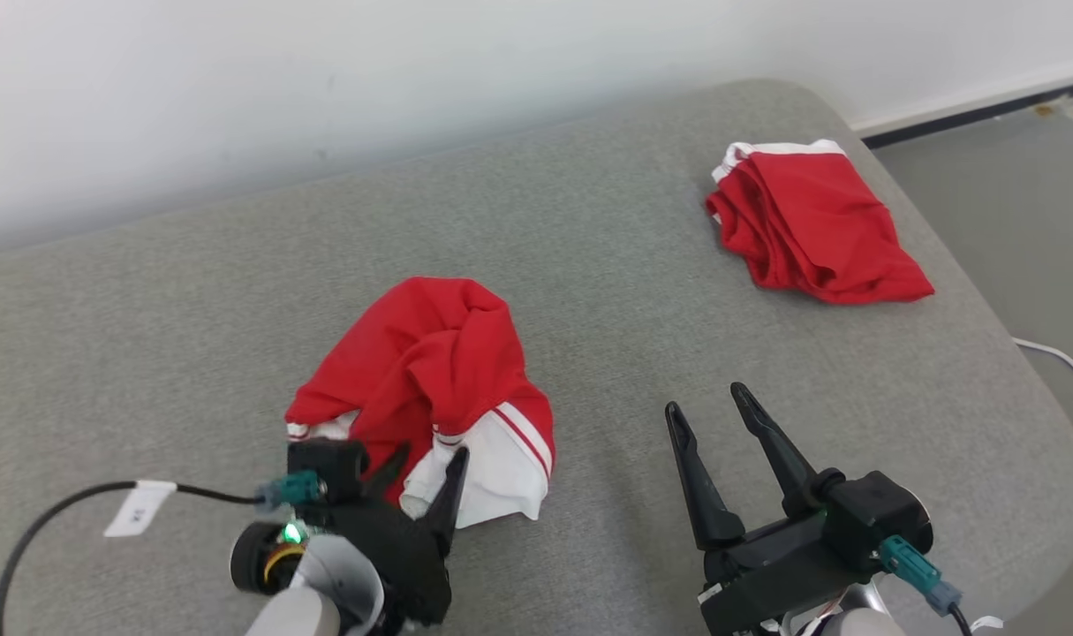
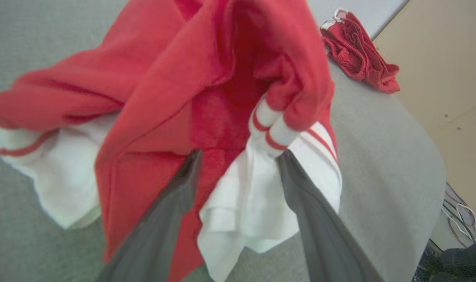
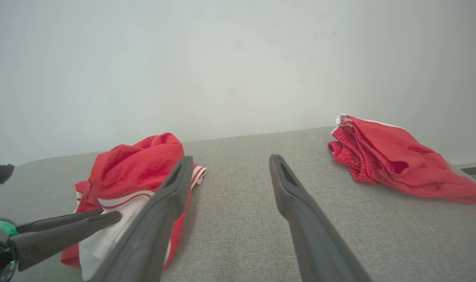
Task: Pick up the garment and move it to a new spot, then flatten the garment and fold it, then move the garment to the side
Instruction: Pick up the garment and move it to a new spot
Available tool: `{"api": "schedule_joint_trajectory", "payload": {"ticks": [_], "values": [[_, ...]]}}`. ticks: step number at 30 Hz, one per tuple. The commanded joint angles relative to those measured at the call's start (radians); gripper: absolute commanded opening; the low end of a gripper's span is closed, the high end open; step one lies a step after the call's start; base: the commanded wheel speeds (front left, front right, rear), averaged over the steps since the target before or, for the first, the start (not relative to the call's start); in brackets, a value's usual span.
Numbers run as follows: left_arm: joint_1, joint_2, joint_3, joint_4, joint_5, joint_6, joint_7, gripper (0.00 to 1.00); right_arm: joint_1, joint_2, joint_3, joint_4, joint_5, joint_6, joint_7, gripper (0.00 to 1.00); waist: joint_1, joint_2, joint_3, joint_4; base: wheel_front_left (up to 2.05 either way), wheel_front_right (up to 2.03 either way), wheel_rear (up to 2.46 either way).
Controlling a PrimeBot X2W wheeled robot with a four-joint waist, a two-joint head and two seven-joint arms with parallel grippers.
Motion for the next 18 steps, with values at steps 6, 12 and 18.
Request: {"api": "schedule_joint_trajectory", "payload": {"ticks": [6, 12, 18], "values": [[0.039, 0.003, -0.013, 0.018, -0.010, -0.022, -0.070, 1.00, 0.013, 0.001, 0.002, 0.021, -0.012, -0.003, 0.003, 1.00, 0.0000, 0.0000, -0.028, 0.055, 0.00, 0.00, 0.00], [0.119, 0.037, 0.037, -0.110, 0.019, -0.006, -0.273, 1.00, 0.041, 0.001, -0.044, 0.021, -0.029, -0.003, 0.002, 1.00, 0.0000, 0.0000, -0.052, 0.122, 0.00, 0.00, 0.00], [0.214, 0.074, 0.106, -0.220, 0.090, 0.037, -0.399, 1.00, 0.080, 0.001, -0.106, 0.048, -0.003, -0.003, -0.042, 1.00, 0.0000, 0.0000, -0.081, 0.216, 0.00, 0.00, 0.00]]}}
